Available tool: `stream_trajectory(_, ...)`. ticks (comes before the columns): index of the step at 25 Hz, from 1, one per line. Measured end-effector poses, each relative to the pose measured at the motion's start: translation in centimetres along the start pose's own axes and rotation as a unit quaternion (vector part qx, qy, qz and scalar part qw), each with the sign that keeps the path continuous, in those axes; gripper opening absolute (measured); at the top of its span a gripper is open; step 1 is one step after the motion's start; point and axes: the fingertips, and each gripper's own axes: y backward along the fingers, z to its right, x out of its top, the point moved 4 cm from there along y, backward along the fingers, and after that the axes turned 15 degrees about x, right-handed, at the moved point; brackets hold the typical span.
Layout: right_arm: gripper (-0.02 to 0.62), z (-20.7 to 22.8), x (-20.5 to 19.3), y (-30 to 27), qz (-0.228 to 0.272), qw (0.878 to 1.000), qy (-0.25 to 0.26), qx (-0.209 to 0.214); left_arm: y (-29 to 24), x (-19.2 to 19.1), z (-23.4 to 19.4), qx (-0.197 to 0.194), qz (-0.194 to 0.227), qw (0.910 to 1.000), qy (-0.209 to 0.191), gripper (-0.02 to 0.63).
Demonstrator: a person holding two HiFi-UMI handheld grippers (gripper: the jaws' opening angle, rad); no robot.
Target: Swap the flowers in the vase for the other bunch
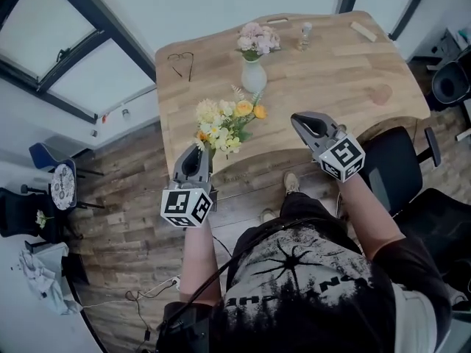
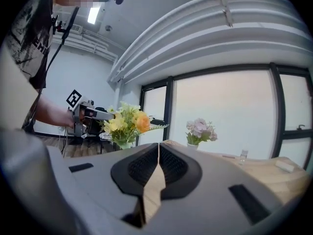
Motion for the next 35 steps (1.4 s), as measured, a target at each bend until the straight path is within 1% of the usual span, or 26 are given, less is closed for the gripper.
stream_trajectory(5, 0.02, -0.6, 0.3, 0.4, 0.004, 1.0, 0.0, -0.005, 0.5, 0.0, 0.1, -0.004, -0.001, 1.0, -0.003, 0.018)
stream_trajectory(10, 0.017, -0.9, 0.6, 0.1, 0.011, 1.0, -0.004, -0.001, 0.7, -0.2, 0.1, -0.003, -0.004, 1.0, -0.002, 0.018)
stream_trajectory(19, 0.017, -0.8, 1.2, -0.4, 0.008, 1.0, 0.001, -0.004, 1.0, -0.6, 0.1, 0.001, -0.01, 1.0, 0.0, 0.018)
stream_trajectory(27, 0.017, -0.7, 1.0, 0.1, 0.022, 1.0, -0.018, -0.013, 1.4, -1.1, 0.5, -0.002, -0.017, 0.9998, -0.002, 0.018)
stream_trajectory(35, 0.017, -1.0, 0.4, -0.1, 0.018, 1.0, -0.023, -0.011, 1.7, -1.7, 0.9, -0.005, -0.023, 0.9997, -0.002, 0.018)
